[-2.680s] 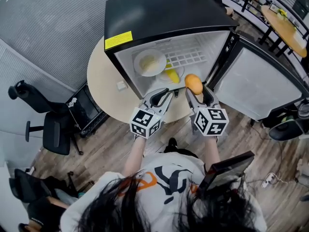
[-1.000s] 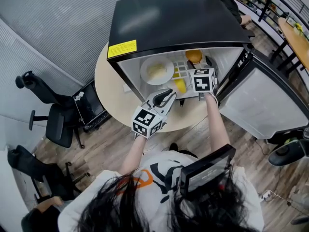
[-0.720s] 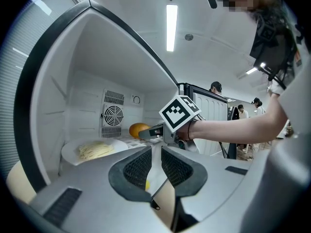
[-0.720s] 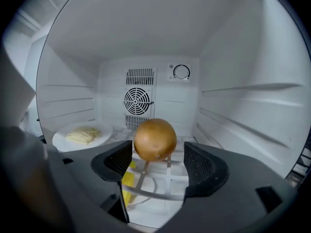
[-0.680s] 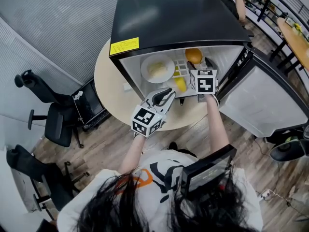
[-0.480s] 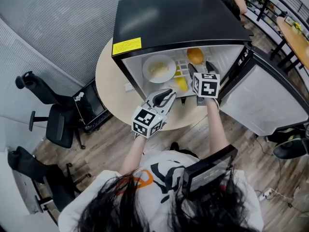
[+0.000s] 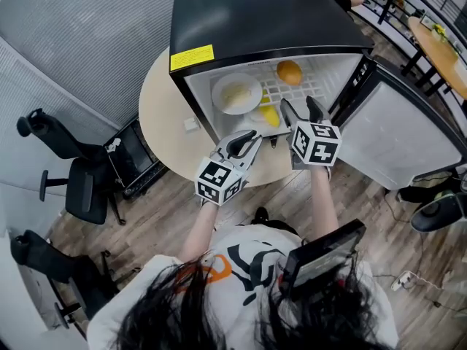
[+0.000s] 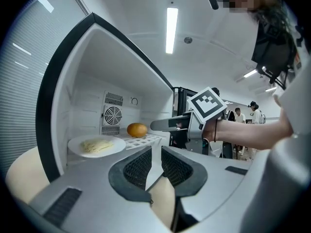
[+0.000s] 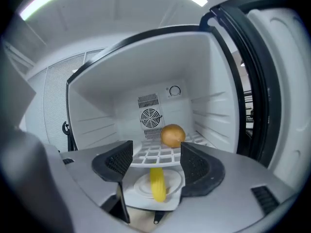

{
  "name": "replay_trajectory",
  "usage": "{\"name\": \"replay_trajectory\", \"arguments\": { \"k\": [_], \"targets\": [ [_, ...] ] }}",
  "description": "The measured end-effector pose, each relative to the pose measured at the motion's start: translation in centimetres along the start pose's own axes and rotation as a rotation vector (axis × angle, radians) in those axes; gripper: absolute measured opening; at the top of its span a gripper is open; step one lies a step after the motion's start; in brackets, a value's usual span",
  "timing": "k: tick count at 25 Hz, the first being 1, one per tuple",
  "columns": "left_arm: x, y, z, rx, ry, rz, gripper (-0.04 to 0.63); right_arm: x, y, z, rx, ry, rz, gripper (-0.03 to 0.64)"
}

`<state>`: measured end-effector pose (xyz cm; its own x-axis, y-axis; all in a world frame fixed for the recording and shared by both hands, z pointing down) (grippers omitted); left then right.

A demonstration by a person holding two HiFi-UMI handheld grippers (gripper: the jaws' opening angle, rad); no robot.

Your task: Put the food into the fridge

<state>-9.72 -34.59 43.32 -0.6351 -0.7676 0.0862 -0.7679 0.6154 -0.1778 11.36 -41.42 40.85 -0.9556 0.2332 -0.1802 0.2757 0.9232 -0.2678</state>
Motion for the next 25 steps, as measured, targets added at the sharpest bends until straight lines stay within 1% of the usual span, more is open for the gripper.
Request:
{"name": "replay_trajectory", "arguments": {
  "k": [2,6,9,19,25],
  "targets": [
    [-0.5,0.4,0.1,-0.006,0.001,-0.01,0.054,0.6,1.3,0.0,-0.019,-0.014,0.004,0.309],
    [-1.2,1.7,-0.1,-0.02,0.005,-0.013,0.054,2.2,3.5,-0.6,-0.048,-0.038,0.013,0.251],
    [-1.9,3.1,-0.3,-0.028,0.011,-0.008,0.054,3.5,5.1,-1.2,-0.052,-0.035,0.025,0.222],
    [-5.3,9.1,-1.5,-0.047,0.016,-0.003,0.054,8.1,10.9,-4.7,-0.04,-0.072,0.073,0.217],
    [-8.0,12.8,-2.9,-0.038,0.026,-0.004,0.054,10.4,15.1,-8.2,-0.007,-0.125,0.083,0.183]
  ]
}}
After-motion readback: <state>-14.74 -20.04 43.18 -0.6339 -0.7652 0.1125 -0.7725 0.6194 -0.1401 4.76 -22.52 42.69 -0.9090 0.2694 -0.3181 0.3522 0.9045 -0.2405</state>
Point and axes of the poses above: the fingertips, and each gripper's own axes: y backward along the fingers, x to its left, z out of its top, the point moved 10 cm from there along y, backward along the fingers, and after that the axes turned 2 degrees about -z, right-handed, at the moved point
